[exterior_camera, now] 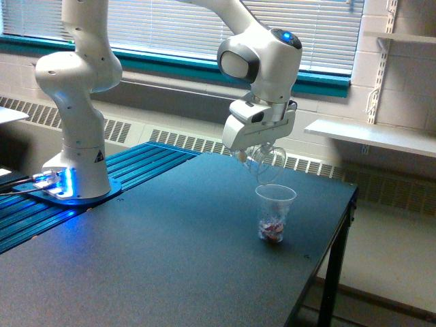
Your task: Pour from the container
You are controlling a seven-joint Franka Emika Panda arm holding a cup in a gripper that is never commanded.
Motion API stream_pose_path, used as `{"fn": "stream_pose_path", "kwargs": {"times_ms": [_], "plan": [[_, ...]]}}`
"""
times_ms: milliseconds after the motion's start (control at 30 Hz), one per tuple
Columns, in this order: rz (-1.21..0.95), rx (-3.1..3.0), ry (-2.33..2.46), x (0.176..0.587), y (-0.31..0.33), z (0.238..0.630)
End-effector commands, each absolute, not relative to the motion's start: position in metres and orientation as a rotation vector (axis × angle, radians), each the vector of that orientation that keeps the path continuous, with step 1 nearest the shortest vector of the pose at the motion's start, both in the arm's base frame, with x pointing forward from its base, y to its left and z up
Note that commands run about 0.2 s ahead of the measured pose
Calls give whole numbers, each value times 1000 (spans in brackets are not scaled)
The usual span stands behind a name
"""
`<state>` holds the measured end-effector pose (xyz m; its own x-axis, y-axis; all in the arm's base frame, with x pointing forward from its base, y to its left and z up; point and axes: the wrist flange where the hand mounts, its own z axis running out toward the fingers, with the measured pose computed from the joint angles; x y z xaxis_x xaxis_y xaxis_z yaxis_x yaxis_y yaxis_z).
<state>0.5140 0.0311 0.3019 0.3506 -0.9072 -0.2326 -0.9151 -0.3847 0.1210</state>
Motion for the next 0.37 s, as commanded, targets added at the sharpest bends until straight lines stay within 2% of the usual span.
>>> {"fn": "stream_pose_path", "kwargs": {"times_ms": [33, 367], "plan": [[393, -2598, 1674, 518, 42, 310], [324, -2622, 1600, 522, 51, 325]]}}
